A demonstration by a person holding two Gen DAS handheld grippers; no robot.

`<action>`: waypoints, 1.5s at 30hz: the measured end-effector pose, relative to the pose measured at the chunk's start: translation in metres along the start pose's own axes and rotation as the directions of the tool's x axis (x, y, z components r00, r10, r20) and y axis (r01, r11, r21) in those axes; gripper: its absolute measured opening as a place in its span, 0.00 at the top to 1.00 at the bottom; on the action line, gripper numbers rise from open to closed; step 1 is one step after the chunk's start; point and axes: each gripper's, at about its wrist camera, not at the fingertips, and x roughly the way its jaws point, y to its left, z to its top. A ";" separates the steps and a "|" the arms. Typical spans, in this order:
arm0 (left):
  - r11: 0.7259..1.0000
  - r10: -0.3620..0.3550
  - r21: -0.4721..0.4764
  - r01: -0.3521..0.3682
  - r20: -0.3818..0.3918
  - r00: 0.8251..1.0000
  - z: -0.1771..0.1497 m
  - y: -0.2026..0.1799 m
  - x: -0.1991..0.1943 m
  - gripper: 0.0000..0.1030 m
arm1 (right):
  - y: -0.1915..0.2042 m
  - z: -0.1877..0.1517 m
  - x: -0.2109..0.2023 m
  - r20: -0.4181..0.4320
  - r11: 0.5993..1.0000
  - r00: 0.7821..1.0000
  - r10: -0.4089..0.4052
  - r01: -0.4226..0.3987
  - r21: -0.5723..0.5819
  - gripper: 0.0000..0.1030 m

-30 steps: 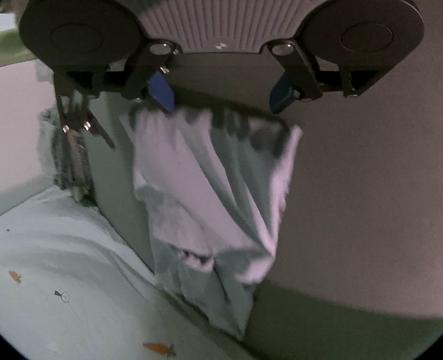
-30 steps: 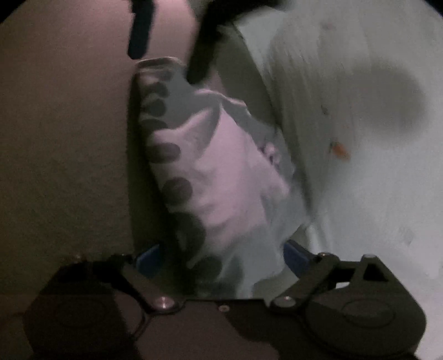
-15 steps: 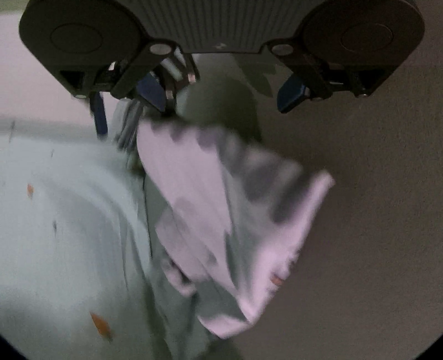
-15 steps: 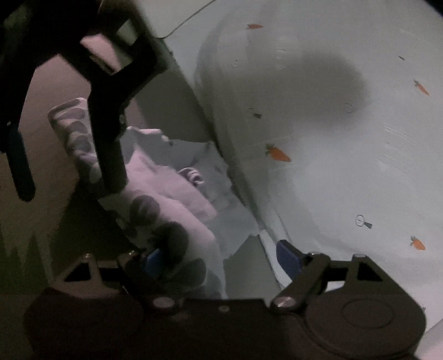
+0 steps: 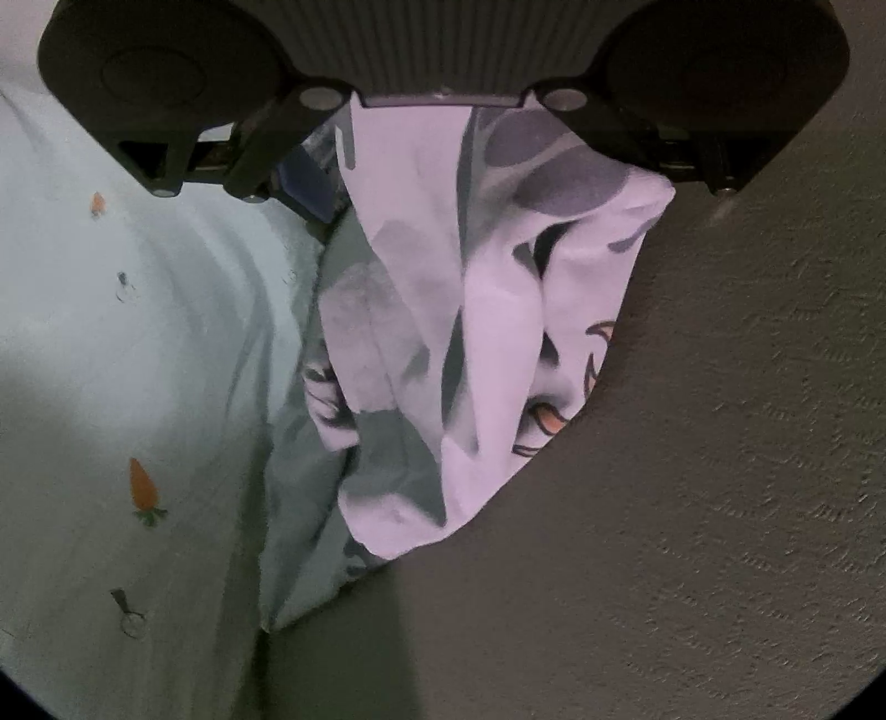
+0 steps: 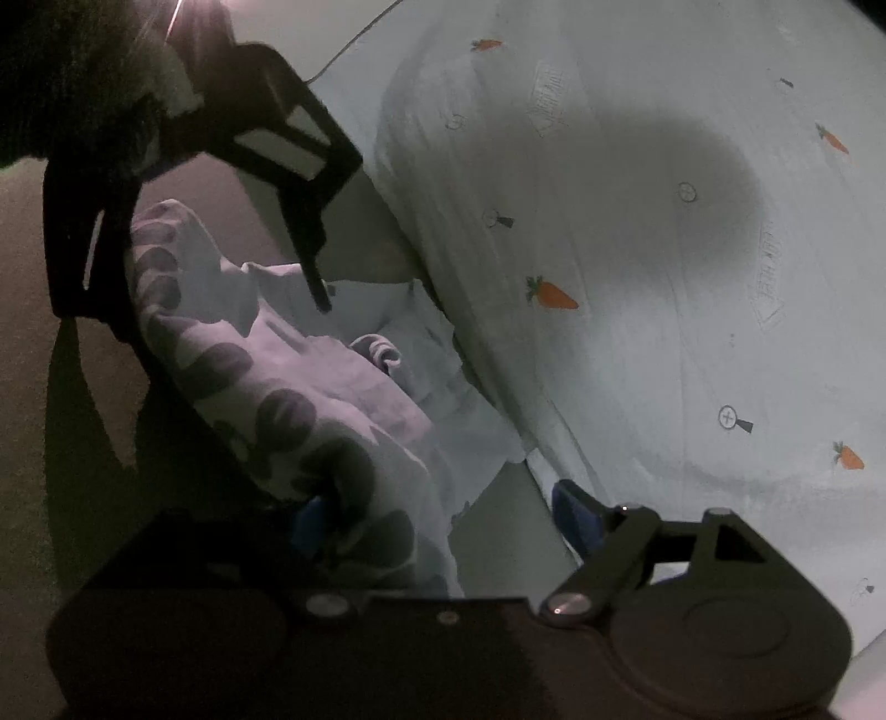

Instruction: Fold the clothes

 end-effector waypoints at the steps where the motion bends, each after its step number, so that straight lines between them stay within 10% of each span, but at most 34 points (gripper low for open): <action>1: 1.000 0.016 0.001 -0.016 0.015 1.000 0.001 -0.002 0.000 0.27 | 0.000 -0.001 -0.001 0.004 1.000 1.000 0.001 -0.001 -0.003 0.19; 8: 1.000 0.001 -0.028 0.000 0.027 1.000 0.016 -0.010 0.009 0.55 | 0.005 -0.003 0.005 -0.013 0.998 0.998 0.064 -0.064 -0.002 0.19; 23: 0.997 0.004 -0.074 -0.002 0.033 0.999 0.026 -0.018 0.011 0.55 | 0.027 -0.014 0.021 -0.150 0.981 0.970 0.191 -0.195 -0.011 0.23; 30: 0.999 0.038 -0.030 -0.035 0.085 0.996 0.015 -0.024 -0.005 0.81 | 0.020 -0.019 0.036 -0.164 0.951 0.936 0.310 -0.307 0.044 0.81; 37: 0.996 0.076 0.026 -0.081 0.147 0.986 -0.002 -0.032 -0.026 0.88 | -0.024 -0.026 0.016 -0.031 0.906 0.908 0.418 -0.414 0.088 0.90; 42: 0.997 0.060 -0.063 -0.054 0.102 0.993 -0.033 -0.014 -0.058 0.89 | -0.038 -0.031 -0.020 0.001 0.833 0.843 0.538 -0.532 0.152 0.92; 45: 0.985 0.075 -0.159 -0.069 0.033 0.997 -0.063 0.003 -0.087 0.89 | -0.040 -0.038 -0.055 0.016 0.738 0.757 0.653 -0.641 0.211 0.92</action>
